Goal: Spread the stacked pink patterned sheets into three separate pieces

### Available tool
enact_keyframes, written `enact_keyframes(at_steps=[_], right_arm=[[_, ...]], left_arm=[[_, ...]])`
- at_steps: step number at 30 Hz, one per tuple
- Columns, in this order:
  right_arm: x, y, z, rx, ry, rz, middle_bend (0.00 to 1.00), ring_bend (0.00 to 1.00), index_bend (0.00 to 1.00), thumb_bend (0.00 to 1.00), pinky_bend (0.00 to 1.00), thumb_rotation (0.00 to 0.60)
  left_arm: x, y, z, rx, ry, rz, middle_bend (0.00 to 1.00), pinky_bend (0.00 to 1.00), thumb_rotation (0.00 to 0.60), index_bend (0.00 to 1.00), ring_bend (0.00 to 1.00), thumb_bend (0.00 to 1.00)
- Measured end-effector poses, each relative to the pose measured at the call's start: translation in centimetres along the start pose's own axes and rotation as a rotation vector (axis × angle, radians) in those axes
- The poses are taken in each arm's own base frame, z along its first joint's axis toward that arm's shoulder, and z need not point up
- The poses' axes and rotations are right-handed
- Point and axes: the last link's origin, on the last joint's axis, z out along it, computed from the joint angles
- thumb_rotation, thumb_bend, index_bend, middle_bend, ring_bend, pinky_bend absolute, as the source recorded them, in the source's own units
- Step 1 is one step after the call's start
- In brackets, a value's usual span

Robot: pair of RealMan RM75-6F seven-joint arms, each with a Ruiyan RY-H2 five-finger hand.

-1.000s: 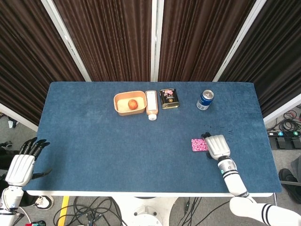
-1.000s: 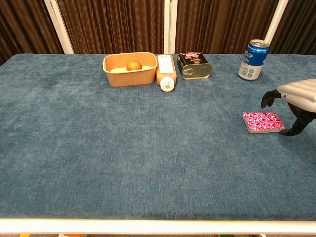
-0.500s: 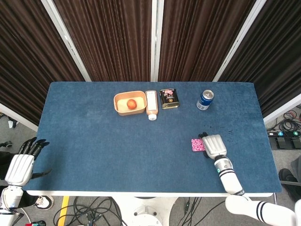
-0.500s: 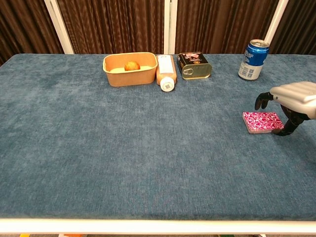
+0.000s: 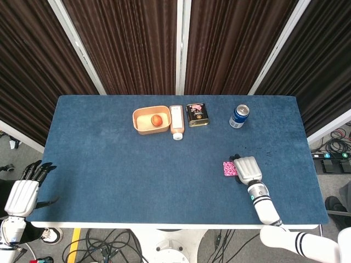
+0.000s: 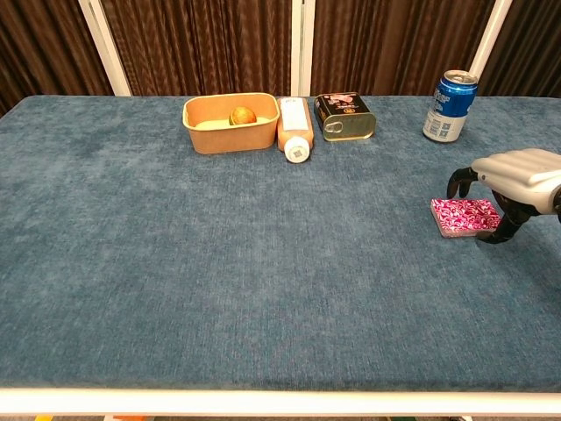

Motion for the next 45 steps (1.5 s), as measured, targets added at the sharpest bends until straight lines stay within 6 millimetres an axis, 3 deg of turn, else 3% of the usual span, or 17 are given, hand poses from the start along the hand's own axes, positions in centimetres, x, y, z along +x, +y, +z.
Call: enact_keyframes(at_steps=[17,29,45], right_arm=[[-0.16,-0.25,0.17,-0.012,-0.002,0.000,0.30,0.65,0.28,0.21,0.71,0.600],[-0.12,-0.36,0.27,-0.013,0.003,-0.002,0.36,0.65,0.37,0.23,0.71,0.600],[0.53,-0.14,0.08,-0.014,0.031,0.012,0.37,0.65,0.38,0.23,0.71,0.600]], left_arm=[[0.17,-0.15,-0.05,0.003,0.007,-0.015,0.13,0.10,0.600,0.18,0.04,0.00],[0.13,-0.23,-0.04,0.008,0.001,-0.018,0.13,0.10,0.600,0.18,0.04,0.00],[0.03,-0.28,-0.09,0.009,-0.004,-0.018,0.13,0.10,0.600,0.18,0.04,0.00]])
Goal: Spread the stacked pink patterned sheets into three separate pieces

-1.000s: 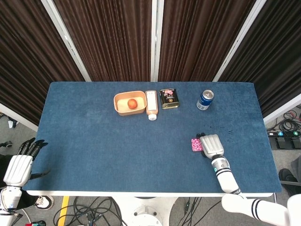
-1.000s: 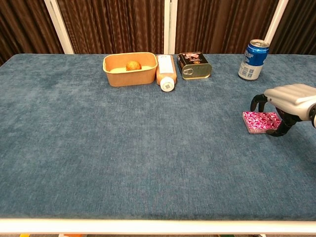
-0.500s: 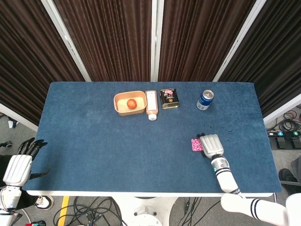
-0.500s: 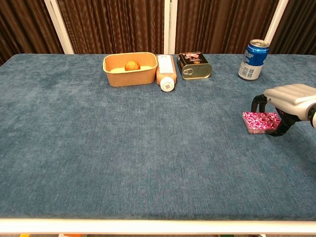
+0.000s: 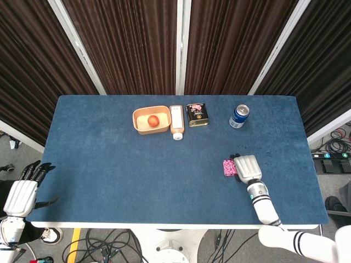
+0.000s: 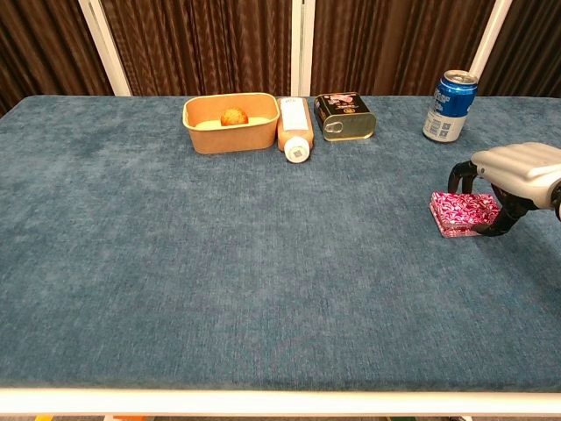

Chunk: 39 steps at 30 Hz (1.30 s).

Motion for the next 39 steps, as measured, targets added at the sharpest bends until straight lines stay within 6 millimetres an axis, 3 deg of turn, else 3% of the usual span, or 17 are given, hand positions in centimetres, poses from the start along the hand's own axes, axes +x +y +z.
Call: enact_keyframes(at_steps=[9,17,28,39], right_arm=[[1.5,-0.8,-0.8,0.029,0.037,0.001,0.38,0.65,0.39,0.23,0.71,0.600],[2.8,-3.7,-1.1,0.084,0.064,-0.034,0.39,0.65,0.40,0.23,0.71,0.600],[1.6,-9.6,0.0,0.148,0.034,-0.071,0.39,0.65,0.40,0.24,0.71,0.600],[0.7,-11.0,0.7,0.146,0.013,-0.077,0.35,0.65,0.39,0.23,0.71,0.600]], left_arm=[[-0.1,0.0,-0.1,-0.001,-0.002,0.001,0.13,0.10,0.600,0.18,0.04,0.00],[0.0,0.0,0.0,0.000,0.000,-0.001,0.13,0.10,0.600,0.18,0.04,0.00],[0.2,-0.4,-0.1,0.011,0.004,-0.015,0.13,0.10,0.600,0.18,0.04,0.00],[0.4,-0.7,-0.1,0.015,0.008,-0.024,0.13,0.10,0.600,0.18,0.04,0.00]])
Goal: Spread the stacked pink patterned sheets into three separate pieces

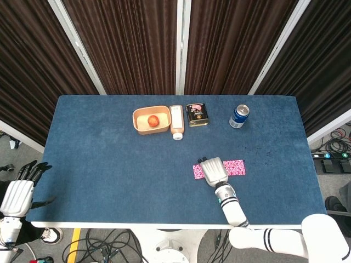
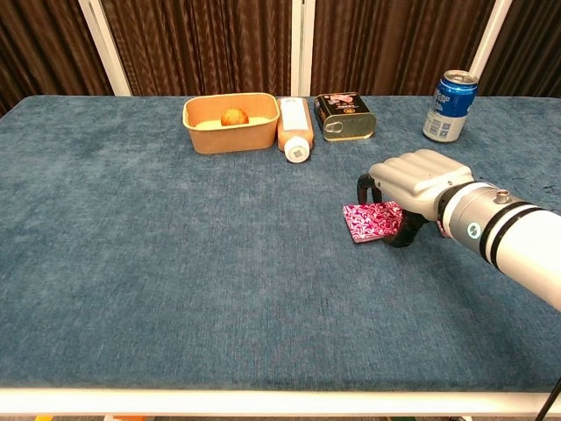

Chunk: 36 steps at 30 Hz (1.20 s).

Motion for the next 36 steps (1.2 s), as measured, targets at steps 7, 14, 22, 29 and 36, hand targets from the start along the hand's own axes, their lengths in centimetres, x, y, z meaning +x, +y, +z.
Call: enact_keyframes(at_steps=[7,14,22,29,36], right_arm=[[0.0,0.3,-0.2,0.017,-0.039,0.020,0.22,0.62,0.16,0.16,0.71,0.600],[0.1,0.7,-0.5,0.025,-0.053,0.021,0.19,0.62,0.12,0.15,0.71,0.600],[1.7,2.9,-1.4,-0.003,0.000,0.024,0.21,0.62,0.12,0.16,0.71,0.600],[1.8,7.0,-2.3,-0.090,-0.033,0.026,0.20,0.63,0.12,0.15,0.71,0.600],[0.4,9.3,-2.4,-0.139,-0.076,0.040,0.20,0.62,0.12,0.15,0.71,0.600]], left_arm=[[-0.1,0.0,0.1,-0.001,0.000,0.000,0.13,0.10,0.600,0.18,0.04,0.00],[-0.1,-0.1,0.1,-0.001,0.002,-0.001,0.13,0.10,0.600,0.18,0.04,0.00],[-0.2,0.0,0.0,-0.003,-0.003,0.000,0.13,0.10,0.600,0.18,0.04,0.00],[-0.4,0.1,0.0,-0.008,-0.017,0.007,0.13,0.10,0.600,0.18,0.04,0.00],[-0.6,0.3,0.0,-0.017,-0.027,0.011,0.13,0.10,0.600,0.18,0.04,0.00]])
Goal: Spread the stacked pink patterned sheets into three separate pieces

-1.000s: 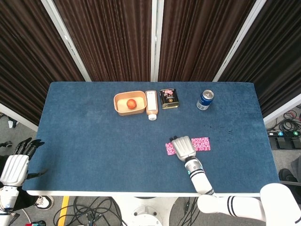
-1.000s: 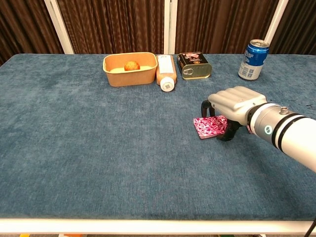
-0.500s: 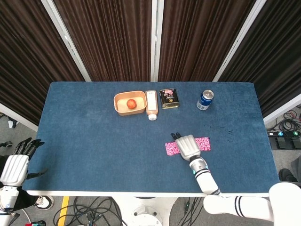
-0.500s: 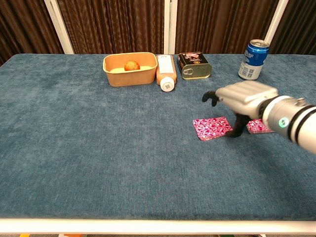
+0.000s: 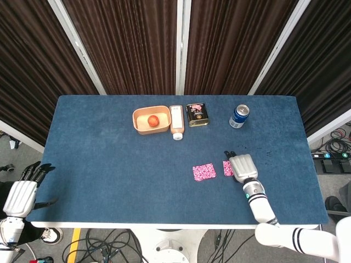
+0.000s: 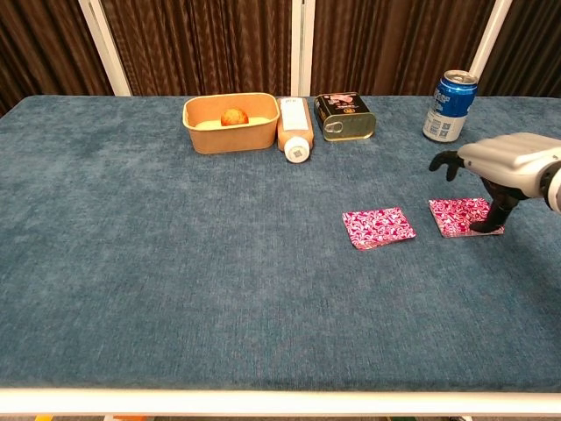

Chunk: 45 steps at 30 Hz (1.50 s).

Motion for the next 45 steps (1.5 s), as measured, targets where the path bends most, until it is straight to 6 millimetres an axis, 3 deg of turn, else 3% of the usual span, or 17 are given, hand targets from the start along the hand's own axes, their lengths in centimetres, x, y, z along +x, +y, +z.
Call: enact_keyframes(at_steps=[16,45], right_arm=[[-1.8,0.0,0.8,-0.022,-0.021,-0.004,0.22,0.63,0.16,0.17,0.71,0.600],[-2.0,-0.5,1.1,-0.039,0.003,-0.017,0.30,0.63,0.30,0.21,0.71,0.600]], left_arm=[[0.0,-0.2,0.1,0.004,0.006,-0.009,0.13,0.10,0.600,0.18,0.04,0.00],[-0.3,-0.4,-0.1,0.010,-0.001,-0.011,0.13,0.10,0.600,0.18,0.04,0.00]])
